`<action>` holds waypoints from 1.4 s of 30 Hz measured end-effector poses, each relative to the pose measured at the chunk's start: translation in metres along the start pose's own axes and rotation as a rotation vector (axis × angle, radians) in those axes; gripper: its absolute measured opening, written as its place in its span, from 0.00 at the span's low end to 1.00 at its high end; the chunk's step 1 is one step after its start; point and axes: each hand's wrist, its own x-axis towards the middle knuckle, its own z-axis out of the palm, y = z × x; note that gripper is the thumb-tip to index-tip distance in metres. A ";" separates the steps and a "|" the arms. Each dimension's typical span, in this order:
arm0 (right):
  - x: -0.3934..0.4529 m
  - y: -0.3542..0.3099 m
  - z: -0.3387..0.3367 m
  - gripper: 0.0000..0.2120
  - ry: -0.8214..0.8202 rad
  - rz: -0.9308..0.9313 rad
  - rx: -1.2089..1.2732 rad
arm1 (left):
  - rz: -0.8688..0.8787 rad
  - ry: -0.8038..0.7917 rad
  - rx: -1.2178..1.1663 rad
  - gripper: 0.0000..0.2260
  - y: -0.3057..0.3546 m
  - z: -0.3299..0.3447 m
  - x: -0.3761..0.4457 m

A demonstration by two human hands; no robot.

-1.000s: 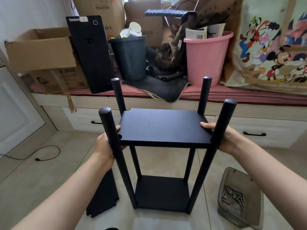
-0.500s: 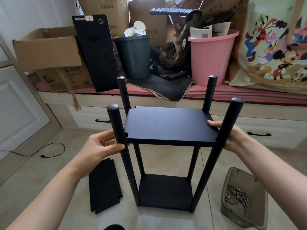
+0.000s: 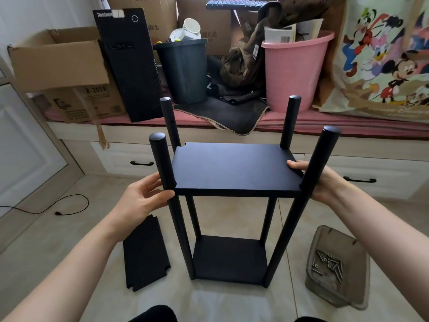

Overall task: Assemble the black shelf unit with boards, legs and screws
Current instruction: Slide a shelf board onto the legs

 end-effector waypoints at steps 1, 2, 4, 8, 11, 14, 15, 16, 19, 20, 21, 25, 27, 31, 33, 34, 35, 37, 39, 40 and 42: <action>0.000 0.001 0.000 0.09 -0.005 0.005 -0.005 | 0.003 -0.003 0.003 0.21 -0.002 -0.001 0.000; -0.001 0.003 0.000 0.08 -0.007 0.012 -0.004 | 0.002 -0.004 0.008 0.22 -0.003 -0.002 0.000; -0.001 0.006 -0.001 0.08 0.001 0.020 0.015 | -0.018 -0.009 0.039 0.25 -0.006 -0.002 0.000; 0.001 0.010 -0.001 0.13 0.024 0.020 0.062 | -0.123 -0.073 0.043 0.31 -0.019 -0.008 -0.001; 0.003 0.011 0.000 0.14 0.049 0.017 0.081 | -0.135 -0.062 -0.046 0.42 -0.015 -0.016 0.005; 0.004 0.012 0.000 0.17 0.065 0.009 0.074 | -0.150 0.090 -0.183 0.30 -0.009 -0.020 0.036; 0.005 0.013 -0.001 0.18 0.067 0.010 0.070 | -0.150 0.130 -0.160 0.22 -0.007 -0.019 0.050; 0.005 0.013 -0.002 0.19 0.065 0.011 0.067 | -0.155 0.160 -0.110 0.16 -0.005 -0.016 0.064; 0.007 0.014 -0.004 0.18 0.052 0.007 0.063 | -0.217 0.155 -0.027 0.30 -0.005 -0.007 0.102; 0.008 0.015 -0.005 0.18 0.048 0.005 0.057 | -0.210 0.124 -0.003 0.30 -0.005 -0.003 0.111; 0.009 0.016 -0.005 0.18 0.046 0.001 0.050 | -0.203 0.090 0.027 0.27 -0.008 0.000 0.118; 0.013 0.018 -0.007 0.15 0.037 -0.014 0.048 | -0.219 0.058 0.083 0.23 -0.021 0.006 0.122; 0.014 0.018 -0.008 0.14 0.029 -0.019 0.044 | -0.206 0.065 0.061 0.27 -0.025 0.008 0.119; 0.014 0.020 -0.010 0.11 0.017 -0.025 0.056 | -0.177 0.137 0.000 0.19 -0.034 0.011 0.116; 0.014 0.020 -0.010 0.10 0.012 -0.025 0.057 | -0.174 0.149 -0.014 0.16 -0.037 0.012 0.113; 0.014 0.020 -0.010 0.11 0.014 -0.027 0.050 | -0.175 0.151 -0.020 0.14 -0.038 0.013 0.112; 0.014 0.020 -0.010 0.11 0.018 -0.029 0.042 | -0.177 0.155 -0.025 0.12 -0.038 0.013 0.111; 0.014 0.021 -0.010 0.12 0.025 -0.033 0.031 | -0.193 0.165 -0.032 0.10 -0.038 0.015 0.109; 0.016 0.021 -0.009 0.13 0.042 -0.035 0.027 | -0.217 0.169 -0.059 0.10 -0.039 0.018 0.109; 0.016 0.021 -0.009 0.14 0.052 -0.036 0.024 | -0.225 0.174 -0.072 0.11 -0.038 0.020 0.108; 0.016 0.021 -0.009 0.14 0.060 -0.038 0.015 | -0.231 0.194 -0.097 0.12 -0.037 0.024 0.107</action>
